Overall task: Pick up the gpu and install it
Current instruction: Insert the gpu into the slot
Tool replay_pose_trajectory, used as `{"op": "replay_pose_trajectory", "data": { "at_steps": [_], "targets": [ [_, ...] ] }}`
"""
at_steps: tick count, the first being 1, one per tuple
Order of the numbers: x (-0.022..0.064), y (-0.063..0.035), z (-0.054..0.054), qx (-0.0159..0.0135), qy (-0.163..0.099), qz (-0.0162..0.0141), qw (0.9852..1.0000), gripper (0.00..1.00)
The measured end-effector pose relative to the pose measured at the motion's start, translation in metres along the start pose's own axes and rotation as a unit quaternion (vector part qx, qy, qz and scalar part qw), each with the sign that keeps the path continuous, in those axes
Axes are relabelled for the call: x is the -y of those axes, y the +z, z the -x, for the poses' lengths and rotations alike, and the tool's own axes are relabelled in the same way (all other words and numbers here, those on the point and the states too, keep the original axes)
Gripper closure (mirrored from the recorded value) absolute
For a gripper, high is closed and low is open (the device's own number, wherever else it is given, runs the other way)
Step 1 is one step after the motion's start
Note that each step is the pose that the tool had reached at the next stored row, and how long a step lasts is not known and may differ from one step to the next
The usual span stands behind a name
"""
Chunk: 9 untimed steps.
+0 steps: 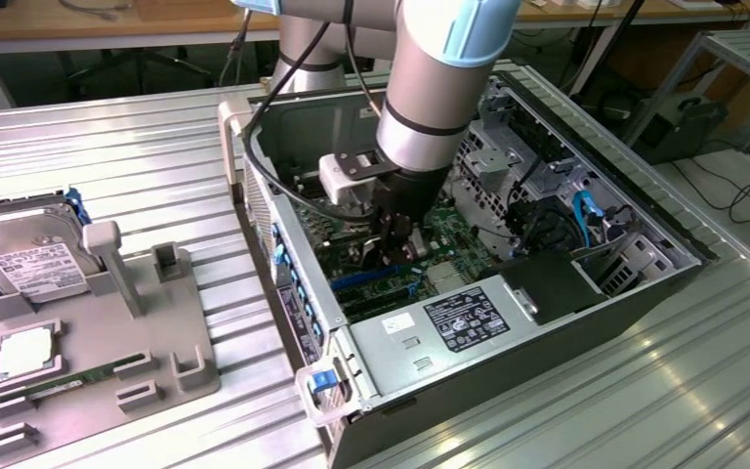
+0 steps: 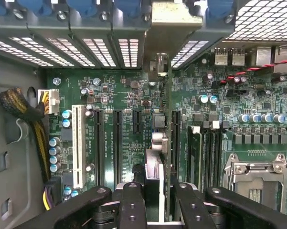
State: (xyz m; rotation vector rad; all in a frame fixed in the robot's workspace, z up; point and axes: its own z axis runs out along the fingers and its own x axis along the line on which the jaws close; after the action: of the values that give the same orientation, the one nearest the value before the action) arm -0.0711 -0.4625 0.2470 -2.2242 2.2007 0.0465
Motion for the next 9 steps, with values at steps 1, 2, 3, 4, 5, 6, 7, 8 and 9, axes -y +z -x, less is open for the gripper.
{"op": "replay_pose_trajectory", "data": {
  "at_steps": [1, 2, 3, 4, 5, 6, 7, 8, 9],
  "targets": [
    [-0.0004, 0.0008, 0.0, 0.0, 0.0, 0.0, 1.0, 0.72],
    [-0.0007, 0.0015, 0.0, 0.0, 0.0, 0.0, 1.0, 0.72],
    [-0.001, 0.002, -0.0001, 0.0, 0.0, 0.0, 1.0, 0.72],
    [-0.0013, 0.0025, -0.0001, 0.0, 0.0, 0.0, 1.0, 0.72],
    [-0.0014, 0.0031, -0.0001, 0.0, 0.0, 0.0, 1.0, 0.72],
    [-0.0016, 0.0035, -0.0001, -0.0001, 0.0, 0.0, 1.0, 0.72],
    [-0.0018, 0.0039, -0.0001, 0.0, 0.0, 0.0, 1.0, 0.72],
    [-0.0021, 0.0045, -0.0001, -0.0001, 0.0, 0.0, 1.0, 0.72],
    [-0.0022, 0.0052, -0.0001, 0.0, 0.0, 0.0, 1.0, 0.72]
  ]
}}
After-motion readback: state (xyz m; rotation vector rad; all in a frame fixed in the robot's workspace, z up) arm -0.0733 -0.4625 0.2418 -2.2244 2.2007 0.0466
